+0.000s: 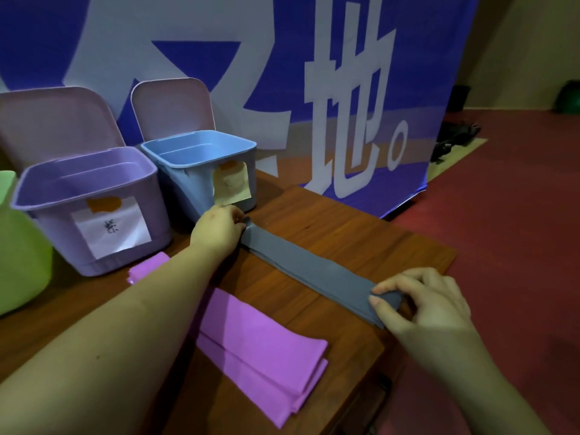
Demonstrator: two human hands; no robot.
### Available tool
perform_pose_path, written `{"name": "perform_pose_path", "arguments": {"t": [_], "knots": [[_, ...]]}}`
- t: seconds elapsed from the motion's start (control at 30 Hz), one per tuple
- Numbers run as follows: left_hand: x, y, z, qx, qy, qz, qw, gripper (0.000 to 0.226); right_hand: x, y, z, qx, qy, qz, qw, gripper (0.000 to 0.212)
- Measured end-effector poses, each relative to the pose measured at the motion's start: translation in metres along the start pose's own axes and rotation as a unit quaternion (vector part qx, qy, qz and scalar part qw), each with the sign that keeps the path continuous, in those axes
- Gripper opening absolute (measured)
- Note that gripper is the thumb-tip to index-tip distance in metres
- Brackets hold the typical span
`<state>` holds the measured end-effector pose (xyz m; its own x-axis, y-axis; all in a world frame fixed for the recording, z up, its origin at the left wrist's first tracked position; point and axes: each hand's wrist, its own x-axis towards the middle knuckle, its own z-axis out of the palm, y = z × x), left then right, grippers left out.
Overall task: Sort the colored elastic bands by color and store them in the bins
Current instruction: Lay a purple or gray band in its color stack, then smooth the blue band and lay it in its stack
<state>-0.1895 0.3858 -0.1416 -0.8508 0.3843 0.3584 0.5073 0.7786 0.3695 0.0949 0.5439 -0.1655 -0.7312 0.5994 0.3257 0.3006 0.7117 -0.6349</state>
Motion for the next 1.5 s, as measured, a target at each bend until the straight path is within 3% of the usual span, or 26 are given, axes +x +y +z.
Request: {"name": "perform_pose_path", "arguments": {"t": [0.13,0.3,0.47,0.6,0.73,0.83,0.93,1.03,1.37,1.5], "knots": [[-0.010,-0.001,0.001,0.064,0.009,-0.027,0.998,0.045,0.000,0.001,0.003,0.016,-0.015,0.011,1.000,0.013],[-0.037,0.002,-0.028,-0.014,-0.017,0.038,0.999,0.024,0.005,-0.006,-0.004,-0.052,-0.023,0.000,0.998,0.015],[-0.099,-0.009,-0.085,-0.003,-0.082,0.080,0.993,0.020,-0.008,-0.048,-0.007,0.003,-0.014,-0.129,0.992,0.024],[-0.169,-0.035,-0.138,0.080,-0.122,0.094,0.985,0.030,-0.036,-0.098,0.007,0.030,-0.122,-0.225,0.966,0.023],[-0.252,-0.068,-0.187,0.072,-0.143,0.034,0.987,0.041,-0.079,-0.145,0.031,0.044,-0.233,-0.300,0.924,0.029],[-0.317,-0.093,-0.218,0.028,-0.105,-0.029,0.994,0.065,-0.111,-0.177,0.049,0.056,-0.277,-0.347,0.894,0.032],[-0.378,-0.113,-0.232,0.026,-0.038,-0.102,0.994,0.039,-0.141,-0.202,0.063,0.057,-0.317,-0.376,0.869,0.034],[-0.418,-0.126,-0.239,0.049,-0.024,-0.150,0.987,0.023,-0.167,-0.224,0.078,0.064,-0.350,-0.401,0.844,0.036],[-0.446,-0.147,-0.257,-0.016,-0.042,-0.272,0.961,0.030,-0.209,-0.268,0.103,0.010,-0.386,-0.411,0.826,0.034],[-0.439,-0.151,-0.259,-0.057,-0.076,-0.300,0.949,0.027,-0.208,-0.275,0.105,-0.016,-0.422,-0.388,0.819,0.022]]}}
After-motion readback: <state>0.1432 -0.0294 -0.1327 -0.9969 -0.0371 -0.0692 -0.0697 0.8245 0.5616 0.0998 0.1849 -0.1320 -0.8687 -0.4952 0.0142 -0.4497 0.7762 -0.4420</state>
